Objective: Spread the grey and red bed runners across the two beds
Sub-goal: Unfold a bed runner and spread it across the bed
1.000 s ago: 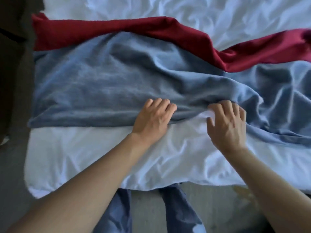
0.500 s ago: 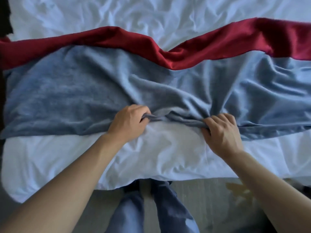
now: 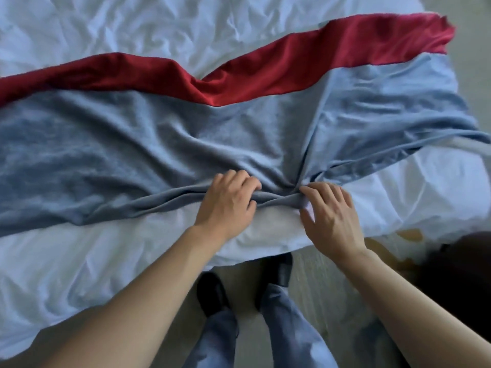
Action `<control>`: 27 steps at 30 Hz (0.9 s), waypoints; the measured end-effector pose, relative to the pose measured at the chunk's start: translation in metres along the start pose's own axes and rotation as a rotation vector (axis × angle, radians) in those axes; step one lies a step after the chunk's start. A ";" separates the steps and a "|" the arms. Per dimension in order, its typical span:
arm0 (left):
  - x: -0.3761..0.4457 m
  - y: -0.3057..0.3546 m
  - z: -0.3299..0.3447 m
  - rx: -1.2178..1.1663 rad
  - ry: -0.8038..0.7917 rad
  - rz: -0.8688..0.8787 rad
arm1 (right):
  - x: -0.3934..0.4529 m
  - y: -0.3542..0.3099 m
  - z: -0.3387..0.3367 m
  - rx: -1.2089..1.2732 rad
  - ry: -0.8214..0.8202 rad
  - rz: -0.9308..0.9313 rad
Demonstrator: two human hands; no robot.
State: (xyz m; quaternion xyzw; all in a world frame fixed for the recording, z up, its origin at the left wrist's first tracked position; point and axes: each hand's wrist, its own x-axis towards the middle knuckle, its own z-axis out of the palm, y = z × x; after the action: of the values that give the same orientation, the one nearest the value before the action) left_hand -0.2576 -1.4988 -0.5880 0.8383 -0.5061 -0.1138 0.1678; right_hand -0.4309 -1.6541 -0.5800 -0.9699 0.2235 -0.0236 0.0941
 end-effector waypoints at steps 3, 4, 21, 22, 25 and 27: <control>0.015 0.034 0.019 -0.014 -0.045 0.028 | -0.002 0.027 0.000 -0.026 -0.017 0.011; 0.020 0.043 0.024 -0.020 -0.056 0.036 | 0.000 0.036 0.001 -0.031 -0.022 0.009; 0.137 0.187 0.095 0.160 -0.084 -0.135 | 0.039 0.233 -0.019 -0.074 0.047 -0.076; 0.132 0.195 0.099 0.159 -0.099 -0.121 | 0.027 0.239 -0.019 -0.055 0.035 -0.092; 0.125 0.218 0.108 0.154 -0.130 -0.093 | -0.003 0.252 -0.020 -0.037 -0.008 -0.100; 0.138 0.229 0.110 0.144 -0.104 -0.080 | -0.004 0.264 -0.022 -0.029 0.007 -0.081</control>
State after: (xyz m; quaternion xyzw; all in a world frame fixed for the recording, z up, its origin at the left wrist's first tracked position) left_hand -0.4195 -1.7385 -0.6012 0.8607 -0.4870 -0.1273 0.0760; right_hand -0.5499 -1.8887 -0.6095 -0.9793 0.1849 -0.0274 0.0782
